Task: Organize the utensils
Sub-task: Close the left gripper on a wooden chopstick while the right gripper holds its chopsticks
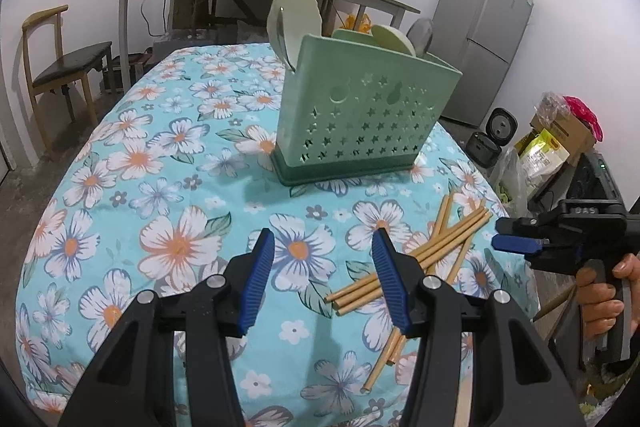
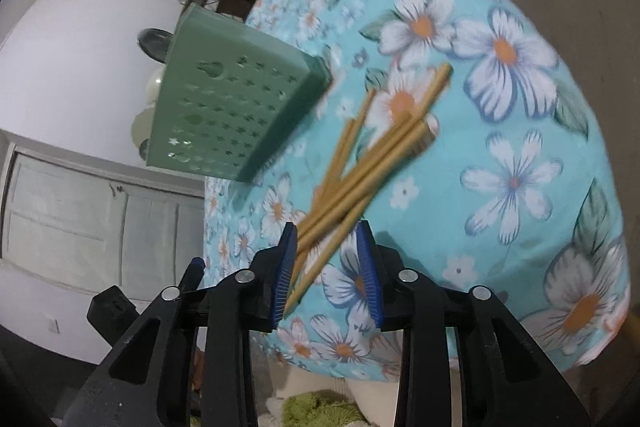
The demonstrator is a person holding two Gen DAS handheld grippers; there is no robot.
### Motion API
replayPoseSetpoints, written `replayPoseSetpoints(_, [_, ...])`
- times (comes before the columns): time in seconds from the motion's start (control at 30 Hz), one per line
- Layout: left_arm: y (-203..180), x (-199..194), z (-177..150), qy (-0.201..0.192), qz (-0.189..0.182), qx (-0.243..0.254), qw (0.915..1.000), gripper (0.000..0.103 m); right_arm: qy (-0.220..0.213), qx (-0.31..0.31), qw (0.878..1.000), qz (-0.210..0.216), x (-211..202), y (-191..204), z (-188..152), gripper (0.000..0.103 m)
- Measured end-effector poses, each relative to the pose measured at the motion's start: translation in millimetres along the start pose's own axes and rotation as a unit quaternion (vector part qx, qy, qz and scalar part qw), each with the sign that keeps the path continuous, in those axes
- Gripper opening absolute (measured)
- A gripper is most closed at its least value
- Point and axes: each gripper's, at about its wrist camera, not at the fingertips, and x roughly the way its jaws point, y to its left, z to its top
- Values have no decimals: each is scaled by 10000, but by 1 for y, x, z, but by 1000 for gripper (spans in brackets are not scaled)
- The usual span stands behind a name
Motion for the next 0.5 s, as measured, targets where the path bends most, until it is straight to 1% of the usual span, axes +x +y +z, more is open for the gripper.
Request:
replayPoseSetpoints(0.13, [-3, 0, -3, 55, -42, 33, 10000, 49, 32, 303, 9995, 56, 8, -8, 1, 24])
replayPoseSetpoints(0.27, [-8, 1, -8, 116, -89, 87, 9999, 49, -53, 536, 9985, 123, 11, -16, 4, 24])
replayPoseSetpoints(0.5, [-16, 2, -11, 169, -143, 171, 9996, 49, -3, 592, 9982, 78, 21, -23, 1, 17])
